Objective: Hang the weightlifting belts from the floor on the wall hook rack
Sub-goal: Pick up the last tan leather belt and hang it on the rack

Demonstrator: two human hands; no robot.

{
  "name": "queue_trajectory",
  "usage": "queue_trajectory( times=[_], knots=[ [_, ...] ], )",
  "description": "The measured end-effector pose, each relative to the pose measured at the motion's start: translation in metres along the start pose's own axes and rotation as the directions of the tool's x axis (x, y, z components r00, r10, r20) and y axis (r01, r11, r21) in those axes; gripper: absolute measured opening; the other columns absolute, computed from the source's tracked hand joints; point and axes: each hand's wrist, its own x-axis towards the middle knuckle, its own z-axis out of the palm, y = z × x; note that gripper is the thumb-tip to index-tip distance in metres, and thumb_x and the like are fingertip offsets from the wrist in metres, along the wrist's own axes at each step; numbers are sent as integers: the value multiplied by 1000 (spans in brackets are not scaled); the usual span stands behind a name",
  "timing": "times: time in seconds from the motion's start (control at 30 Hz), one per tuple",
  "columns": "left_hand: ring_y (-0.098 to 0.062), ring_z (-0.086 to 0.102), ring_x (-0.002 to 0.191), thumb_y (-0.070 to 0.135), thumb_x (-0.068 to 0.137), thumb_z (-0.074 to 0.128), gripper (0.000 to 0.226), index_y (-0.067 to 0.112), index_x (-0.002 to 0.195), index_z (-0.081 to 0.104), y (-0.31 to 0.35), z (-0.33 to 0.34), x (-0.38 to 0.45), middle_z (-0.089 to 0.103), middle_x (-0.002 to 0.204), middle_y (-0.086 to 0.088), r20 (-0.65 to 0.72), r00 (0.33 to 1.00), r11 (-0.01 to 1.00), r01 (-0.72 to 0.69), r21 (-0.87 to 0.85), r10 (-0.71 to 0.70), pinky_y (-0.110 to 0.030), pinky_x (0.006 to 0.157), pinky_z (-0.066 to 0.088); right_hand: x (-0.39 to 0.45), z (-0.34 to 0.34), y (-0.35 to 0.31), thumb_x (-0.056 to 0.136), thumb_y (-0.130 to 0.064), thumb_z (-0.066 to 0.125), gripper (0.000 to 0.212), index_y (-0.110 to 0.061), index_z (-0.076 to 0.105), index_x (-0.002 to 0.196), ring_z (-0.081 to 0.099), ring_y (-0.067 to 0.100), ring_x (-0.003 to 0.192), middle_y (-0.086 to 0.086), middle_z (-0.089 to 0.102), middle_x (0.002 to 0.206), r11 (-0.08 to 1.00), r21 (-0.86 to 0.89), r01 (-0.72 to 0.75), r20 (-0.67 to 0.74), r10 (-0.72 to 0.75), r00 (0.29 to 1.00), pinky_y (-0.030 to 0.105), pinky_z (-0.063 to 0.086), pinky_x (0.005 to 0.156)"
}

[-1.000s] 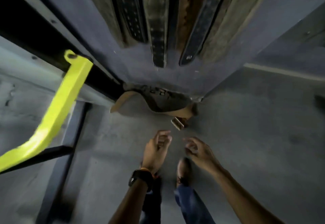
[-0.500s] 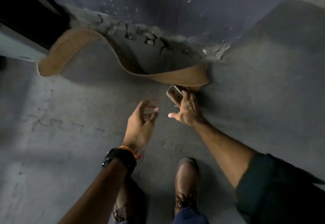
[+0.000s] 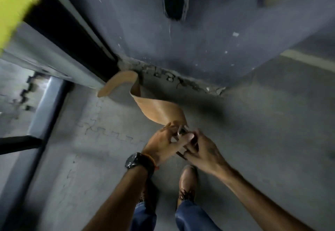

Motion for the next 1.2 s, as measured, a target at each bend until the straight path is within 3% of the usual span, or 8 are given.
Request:
queue_trajectory(
  times=[0.13,0.27,0.4,0.5,0.6,0.7,0.93,1.2],
  knots=[
    [4,73,89,56,108,59,25,39,98,74,118,-75,-95,80,93,15,-209,966,983,-169,-75,150,-29,83,58,-69,-112,-138,71,-41,94,44,-34,59,98,70,5,81,-17,67,82,997,36,67,-79,-64,995,31,60,78],
    [-4,74,83,29,111,63,24,21,94,77,220,-156,-189,81,86,10,-413,880,912,-345,-221,233,-30,81,55,-136,-206,-276,83,-26,91,40,-29,54,70,57,-1,59,-18,56,60,933,118,340,-115,-327,938,33,57,61],
    [-6,64,71,24,113,58,39,2,83,66,304,-226,-292,71,77,7,-527,794,845,-479,-239,302,-25,70,49,-214,-292,-404,96,-25,81,6,-23,76,93,63,7,67,1,72,74,822,135,554,-44,-553,832,34,52,62],
    [-7,65,70,19,112,60,30,5,87,69,360,-279,-366,73,78,0,-614,706,784,-581,-218,352,-23,66,50,-276,-347,-485,103,-12,71,15,-13,81,115,74,8,81,-1,81,92,742,157,652,-110,-643,758,27,56,68],
    [-7,71,72,16,110,63,21,11,93,75,416,-332,-428,80,88,-7,-656,614,726,-673,-144,439,-18,69,55,-325,-383,-553,102,-17,74,19,-21,82,119,80,17,95,-3,84,102,665,18,746,-219,-726,652,38,62,80],
    [-3,69,65,16,111,62,21,11,96,74,467,-383,-483,80,83,-3,-697,471,676,-736,28,542,-16,64,52,-368,-412,-617,98,-17,78,22,-31,82,115,77,2,94,-14,83,106,566,-20,824,-370,-770,520,23,56,82],
    [-10,74,67,19,111,63,11,18,114,73,558,-460,-586,82,83,-11,-704,184,465,-855,229,686,-20,63,54,-468,-473,-741,102,-21,73,26,-39,79,120,64,18,76,4,73,87,413,-214,885,-453,-845,285,34,51,76],
    [-10,69,66,23,103,76,6,27,104,81,662,-532,-625,75,75,1,-600,85,370,-852,370,795,-31,59,61,-502,-532,-818,89,-10,87,13,-14,81,100,62,7,45,12,71,64,398,-230,888,-728,-676,115,25,51,49]
  ],
)
